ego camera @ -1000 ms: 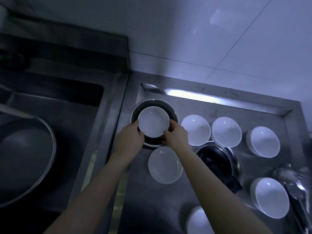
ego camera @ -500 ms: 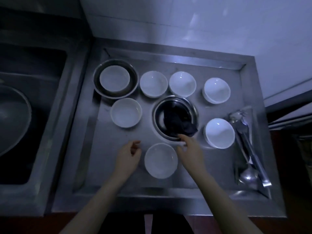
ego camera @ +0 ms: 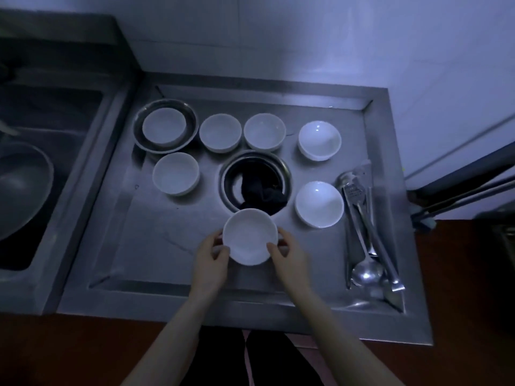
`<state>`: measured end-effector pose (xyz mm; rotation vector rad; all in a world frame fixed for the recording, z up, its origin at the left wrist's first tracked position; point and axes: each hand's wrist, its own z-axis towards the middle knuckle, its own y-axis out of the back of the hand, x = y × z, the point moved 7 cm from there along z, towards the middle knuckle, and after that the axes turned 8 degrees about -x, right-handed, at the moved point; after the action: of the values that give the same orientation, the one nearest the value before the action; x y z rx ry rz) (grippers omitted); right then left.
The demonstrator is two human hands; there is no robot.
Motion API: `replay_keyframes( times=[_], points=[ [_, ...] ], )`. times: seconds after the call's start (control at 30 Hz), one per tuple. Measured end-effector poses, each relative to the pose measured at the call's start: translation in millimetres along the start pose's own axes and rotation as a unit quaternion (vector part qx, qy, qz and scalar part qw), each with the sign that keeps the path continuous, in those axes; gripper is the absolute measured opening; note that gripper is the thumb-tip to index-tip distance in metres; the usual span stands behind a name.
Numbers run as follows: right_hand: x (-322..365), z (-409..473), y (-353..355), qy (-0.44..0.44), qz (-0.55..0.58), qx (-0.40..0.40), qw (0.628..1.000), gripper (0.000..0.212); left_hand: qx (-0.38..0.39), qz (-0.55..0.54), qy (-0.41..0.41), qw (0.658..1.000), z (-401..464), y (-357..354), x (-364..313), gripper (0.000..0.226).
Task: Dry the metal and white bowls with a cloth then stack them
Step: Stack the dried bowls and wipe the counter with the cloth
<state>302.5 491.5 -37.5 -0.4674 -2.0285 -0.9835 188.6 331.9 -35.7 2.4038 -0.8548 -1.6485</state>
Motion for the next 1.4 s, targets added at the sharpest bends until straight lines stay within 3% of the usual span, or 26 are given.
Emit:
replay_keyframes(
  times=[0.17,0.3,0.4,0.53,1.03,1.4],
  points=[
    [-9,25,89,-0.014,0.037,-0.163,0.986,0.038,0.085,-0.02,-0.062,0.994,1,-81,-55,0.038],
    [-15,62,132,-0.038,0.024,-0.216,0.975,0.038,0.125,0.0,-0.092,0.988,10,-139,-86,0.042],
    [-22,86,139,-0.055,0.017,-0.209,0.976,0.037,0.126,0.025,-0.081,0.988,23,-167,-93,0.037],
    [-45,110,126,-0.056,0.034,-0.193,0.979,0.046,0.097,0.085,-0.084,0.988,37,-175,-86,0.048],
    [-40,107,129,-0.06,-0.015,-0.142,0.988,0.046,0.065,0.17,-0.103,0.978,40,-174,-86,0.038],
    [-54,101,125,-0.07,0.019,-0.129,0.989,0.045,0.094,0.104,-0.051,0.989,38,-177,-80,0.037]
  ],
)
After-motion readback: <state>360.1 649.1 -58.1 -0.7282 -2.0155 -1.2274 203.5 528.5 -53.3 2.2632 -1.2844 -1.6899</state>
